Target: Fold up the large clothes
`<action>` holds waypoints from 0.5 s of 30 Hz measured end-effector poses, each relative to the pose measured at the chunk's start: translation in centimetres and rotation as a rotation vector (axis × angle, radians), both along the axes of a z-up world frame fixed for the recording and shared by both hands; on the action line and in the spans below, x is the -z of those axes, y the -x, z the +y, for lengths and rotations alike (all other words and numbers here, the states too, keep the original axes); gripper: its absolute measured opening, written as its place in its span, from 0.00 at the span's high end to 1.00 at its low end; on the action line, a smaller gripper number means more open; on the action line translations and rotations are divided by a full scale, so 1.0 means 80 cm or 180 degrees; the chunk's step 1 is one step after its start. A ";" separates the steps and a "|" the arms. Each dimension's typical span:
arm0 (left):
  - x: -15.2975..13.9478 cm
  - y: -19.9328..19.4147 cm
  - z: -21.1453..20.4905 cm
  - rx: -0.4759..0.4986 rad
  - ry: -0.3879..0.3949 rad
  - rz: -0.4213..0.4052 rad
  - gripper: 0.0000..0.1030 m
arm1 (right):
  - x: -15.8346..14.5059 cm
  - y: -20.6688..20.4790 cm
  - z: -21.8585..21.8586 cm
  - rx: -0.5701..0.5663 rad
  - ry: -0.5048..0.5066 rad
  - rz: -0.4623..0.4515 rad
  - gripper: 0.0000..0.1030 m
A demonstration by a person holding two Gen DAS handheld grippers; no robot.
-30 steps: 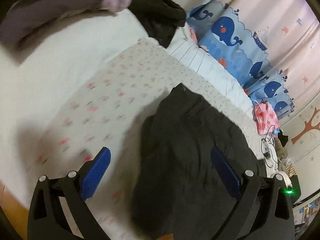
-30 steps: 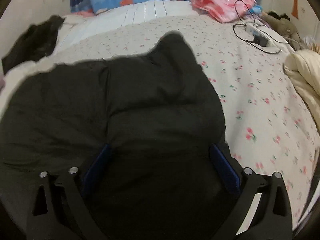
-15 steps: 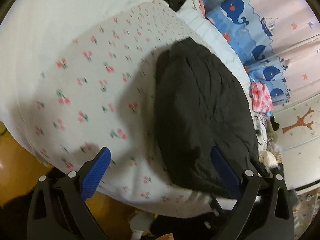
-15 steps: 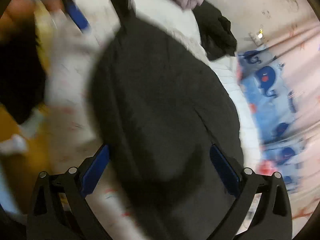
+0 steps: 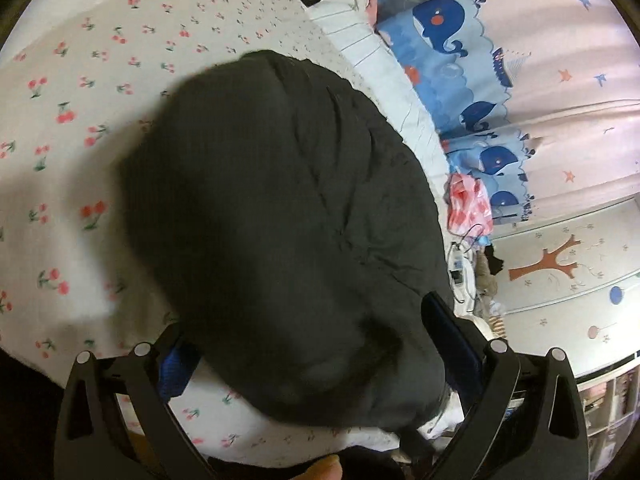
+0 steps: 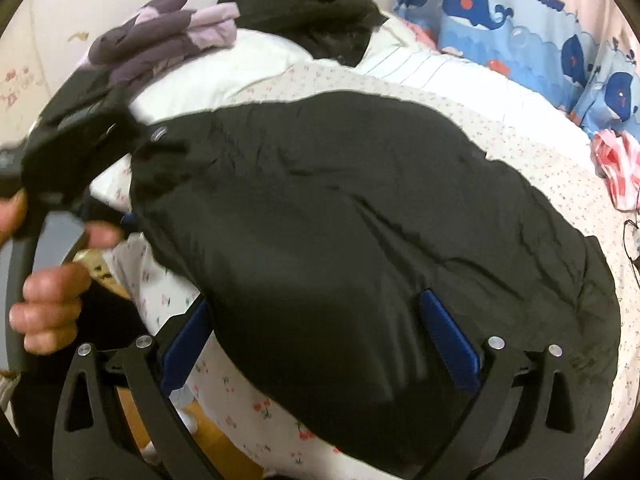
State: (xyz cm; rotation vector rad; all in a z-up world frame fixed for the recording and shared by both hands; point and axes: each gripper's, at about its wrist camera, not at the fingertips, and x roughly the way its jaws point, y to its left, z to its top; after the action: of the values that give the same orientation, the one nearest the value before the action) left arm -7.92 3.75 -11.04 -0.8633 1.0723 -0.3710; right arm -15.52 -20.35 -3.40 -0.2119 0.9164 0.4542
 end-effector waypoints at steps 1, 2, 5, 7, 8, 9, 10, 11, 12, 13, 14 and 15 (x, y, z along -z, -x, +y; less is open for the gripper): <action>0.002 -0.004 0.001 -0.0043 0.0035 0.0053 0.07 | -0.006 0.004 -0.009 0.0028 -0.0078 0.0009 0.07; 0.004 -0.005 0.007 -0.0114 0.0118 0.0094 0.07 | -0.011 0.014 -0.028 0.0118 -0.0267 0.0028 0.07; 0.000 0.000 0.019 -0.0192 0.0185 0.0031 0.07 | -0.020 0.045 -0.137 0.0668 -0.1114 0.0177 0.07; 0.002 -0.003 0.012 -0.0073 0.0020 0.0067 0.07 | -0.004 0.071 -0.226 0.1283 -0.1623 0.0302 0.07; 0.006 -0.005 0.008 -0.0013 -0.0063 0.0111 0.07 | 0.012 0.088 -0.274 0.1673 -0.1873 0.0362 0.07; 0.009 -0.007 0.004 0.0027 -0.0123 0.0151 0.07 | 0.023 0.100 -0.302 0.1898 -0.2038 0.0401 0.07; 0.013 -0.009 0.000 0.0051 -0.0189 0.0193 0.07 | 0.037 0.109 -0.327 0.2070 -0.2203 0.0457 0.07; 0.014 -0.009 -0.003 0.0055 -0.0222 0.0208 0.07 | 0.051 0.115 -0.346 0.2205 -0.2377 0.0547 0.07; 0.014 -0.009 -0.005 0.0055 -0.0261 0.0206 0.07 | 0.071 0.119 -0.366 0.2333 -0.2663 0.0671 0.07; 0.013 -0.008 -0.008 0.0049 -0.0311 0.0186 0.07 | 0.085 0.119 -0.375 0.2380 -0.2888 0.0747 0.07; 0.012 -0.007 -0.010 0.0046 -0.0364 0.0166 0.07 | 0.097 0.118 -0.381 0.2398 -0.3066 0.0807 0.07; 0.010 -0.006 -0.013 0.0048 -0.0437 0.0141 0.07 | 0.109 0.113 -0.384 0.2432 -0.3200 0.0869 0.07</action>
State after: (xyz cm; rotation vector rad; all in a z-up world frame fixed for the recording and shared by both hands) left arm -7.46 2.68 -11.88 -0.7444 1.1324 -0.2883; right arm -24.59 -51.06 -12.15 1.1067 0.8577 0.1797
